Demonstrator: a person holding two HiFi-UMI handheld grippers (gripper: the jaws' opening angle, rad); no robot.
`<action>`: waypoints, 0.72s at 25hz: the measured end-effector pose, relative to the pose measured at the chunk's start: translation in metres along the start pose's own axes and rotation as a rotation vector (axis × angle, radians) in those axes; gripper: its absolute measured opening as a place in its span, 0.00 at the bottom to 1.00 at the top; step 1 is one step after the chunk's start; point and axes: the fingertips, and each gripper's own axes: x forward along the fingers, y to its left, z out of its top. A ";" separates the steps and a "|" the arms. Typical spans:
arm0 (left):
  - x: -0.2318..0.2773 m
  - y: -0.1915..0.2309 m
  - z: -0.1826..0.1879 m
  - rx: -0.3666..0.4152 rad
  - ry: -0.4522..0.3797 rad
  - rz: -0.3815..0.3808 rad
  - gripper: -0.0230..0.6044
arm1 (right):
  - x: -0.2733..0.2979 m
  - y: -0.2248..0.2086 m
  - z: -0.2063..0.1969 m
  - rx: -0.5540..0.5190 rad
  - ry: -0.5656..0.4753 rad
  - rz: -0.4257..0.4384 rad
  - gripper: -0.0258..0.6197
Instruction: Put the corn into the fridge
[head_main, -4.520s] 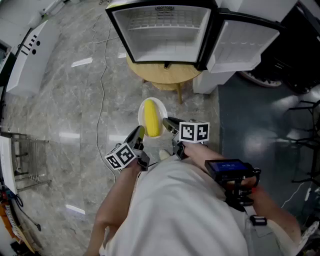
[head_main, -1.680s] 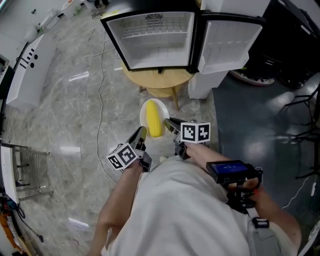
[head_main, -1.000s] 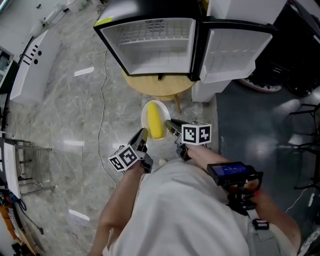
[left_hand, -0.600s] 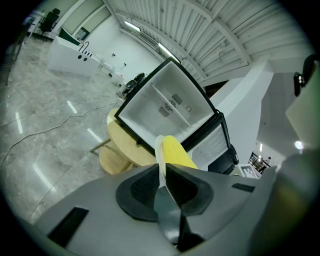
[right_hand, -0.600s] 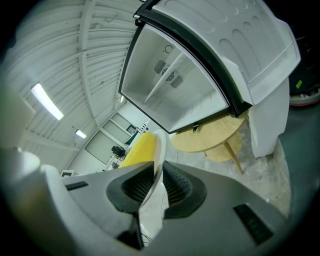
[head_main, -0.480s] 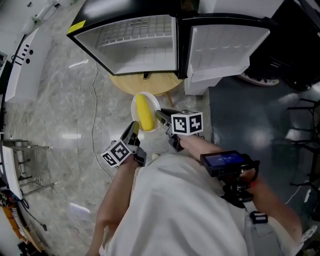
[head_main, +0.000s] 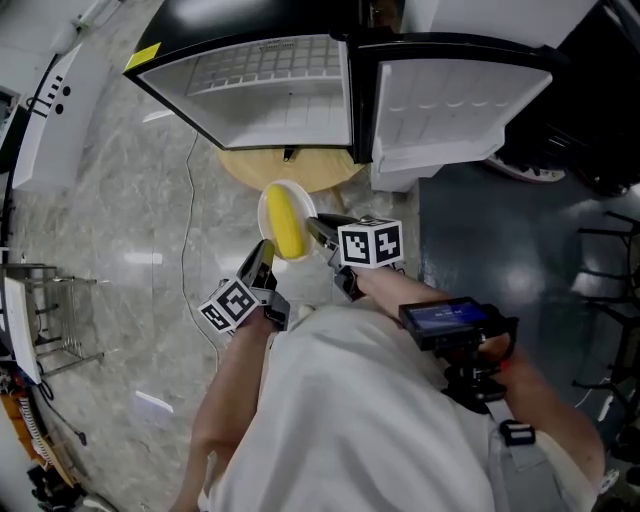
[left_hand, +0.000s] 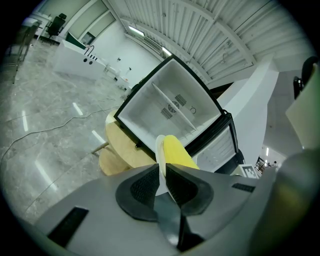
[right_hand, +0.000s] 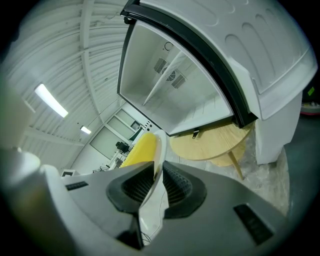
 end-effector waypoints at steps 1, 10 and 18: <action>0.001 0.000 -0.001 -0.002 -0.002 0.003 0.11 | 0.000 -0.002 0.000 0.000 0.004 0.002 0.13; 0.012 -0.001 -0.007 -0.021 -0.025 0.048 0.11 | -0.001 -0.015 0.008 0.006 0.036 0.033 0.13; 0.015 0.005 -0.002 -0.032 -0.038 0.077 0.11 | 0.008 -0.017 0.008 0.017 0.063 0.046 0.13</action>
